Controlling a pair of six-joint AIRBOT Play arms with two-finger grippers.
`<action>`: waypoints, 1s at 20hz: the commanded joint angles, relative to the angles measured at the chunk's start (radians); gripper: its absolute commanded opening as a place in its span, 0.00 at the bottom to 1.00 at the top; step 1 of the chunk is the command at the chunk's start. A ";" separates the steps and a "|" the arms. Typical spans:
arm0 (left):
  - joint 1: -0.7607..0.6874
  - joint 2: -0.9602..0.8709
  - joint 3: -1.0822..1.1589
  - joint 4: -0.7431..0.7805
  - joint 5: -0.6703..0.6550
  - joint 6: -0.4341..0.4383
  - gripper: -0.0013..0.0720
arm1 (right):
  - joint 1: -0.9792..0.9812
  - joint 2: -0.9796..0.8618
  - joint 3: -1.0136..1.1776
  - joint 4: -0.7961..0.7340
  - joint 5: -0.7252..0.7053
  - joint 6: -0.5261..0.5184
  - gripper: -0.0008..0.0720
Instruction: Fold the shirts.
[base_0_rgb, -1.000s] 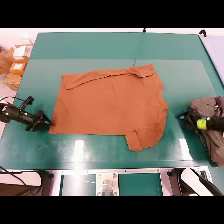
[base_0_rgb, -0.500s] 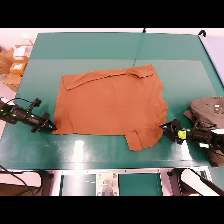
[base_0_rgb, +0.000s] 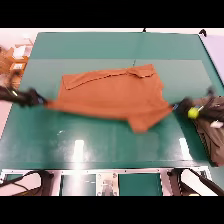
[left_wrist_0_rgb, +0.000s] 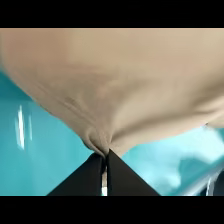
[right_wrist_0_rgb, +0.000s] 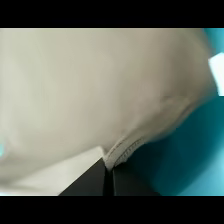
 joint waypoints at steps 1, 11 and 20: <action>0.000 0.225 0.310 -0.232 0.035 0.009 0.05 | -0.003 0.144 0.420 0.035 0.064 0.040 0.04; 0.000 0.418 0.970 -0.211 0.248 -0.058 0.05 | -0.003 0.296 1.150 -0.088 -0.183 0.024 0.04; -0.006 0.290 0.446 -0.191 0.224 0.007 0.05 | 0.074 0.104 0.748 -0.045 -0.161 0.002 0.04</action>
